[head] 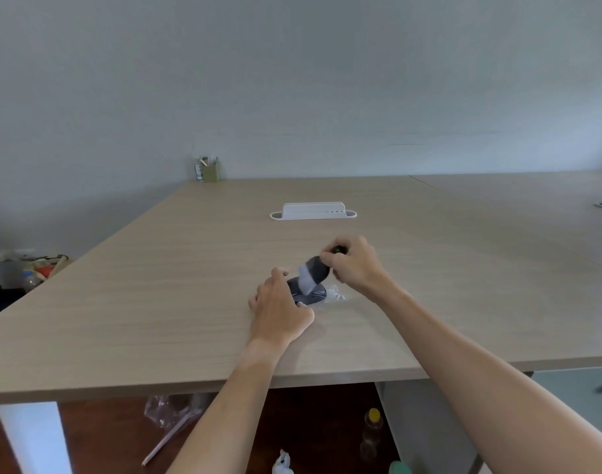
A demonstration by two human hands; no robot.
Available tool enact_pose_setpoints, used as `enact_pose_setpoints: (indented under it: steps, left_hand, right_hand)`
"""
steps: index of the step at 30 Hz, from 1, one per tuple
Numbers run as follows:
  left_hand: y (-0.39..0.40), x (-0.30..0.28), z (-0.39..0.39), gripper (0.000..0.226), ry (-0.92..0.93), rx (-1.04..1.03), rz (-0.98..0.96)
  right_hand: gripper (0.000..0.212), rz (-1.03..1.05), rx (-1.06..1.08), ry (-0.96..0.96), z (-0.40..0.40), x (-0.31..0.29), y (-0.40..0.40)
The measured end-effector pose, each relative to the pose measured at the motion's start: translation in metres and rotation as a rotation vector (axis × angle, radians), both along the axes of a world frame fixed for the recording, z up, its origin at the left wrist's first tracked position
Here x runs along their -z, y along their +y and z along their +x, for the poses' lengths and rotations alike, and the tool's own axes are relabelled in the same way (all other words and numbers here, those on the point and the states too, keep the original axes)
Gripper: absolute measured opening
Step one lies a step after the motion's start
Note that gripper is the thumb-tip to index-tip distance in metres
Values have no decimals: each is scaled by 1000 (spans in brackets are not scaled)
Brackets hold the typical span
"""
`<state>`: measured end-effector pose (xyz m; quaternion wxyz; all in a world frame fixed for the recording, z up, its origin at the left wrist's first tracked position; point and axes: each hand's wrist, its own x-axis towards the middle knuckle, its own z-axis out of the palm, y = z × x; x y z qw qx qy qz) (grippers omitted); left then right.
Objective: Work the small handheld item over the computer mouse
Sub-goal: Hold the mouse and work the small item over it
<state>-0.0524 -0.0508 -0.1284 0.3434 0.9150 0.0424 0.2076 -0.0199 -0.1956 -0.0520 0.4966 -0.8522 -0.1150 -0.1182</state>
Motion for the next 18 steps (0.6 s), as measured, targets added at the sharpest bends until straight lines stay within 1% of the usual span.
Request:
enact_pose_setpoints:
  steps: [2,3,5,7,9,11,14,16,18]
  left_hand:
    - [-1,-1,-1,57,8,-11,-1]
    - [-1,-1,-2,56,10,-20,5]
    - [-1,-1,-2,52,0,-39,33]
    - [-1,-1,-4,46,-16,-44,57]
    - [-1,-2,-4,44,-23,-31,69]
    - [-2,-2,-5,45,-15,-5,89]
    - [-2,-4,-6,40,-7,11,107]
    - [-2,-4,-7,44,-12,17,99]
    - [-2,-4,-8,51,-19,19,83]
  right_hand:
    - [22,-47,-84,41,-3,4,5]
    - [20,-102,-73,34,-3,7,5]
    - [19,-169,33,-10,0,12,4]
    - [20,-169,128,-63,5,14,1]
    - [17,-128,160,-102,7,13,0]
    - [14,-87,94,-108,4,12,3]
    - [14,-95,-36,-73,0,15,5]
    - [13,-126,7,-62,4,19,1]
    - [12,-148,119,-83,9,21,-4]
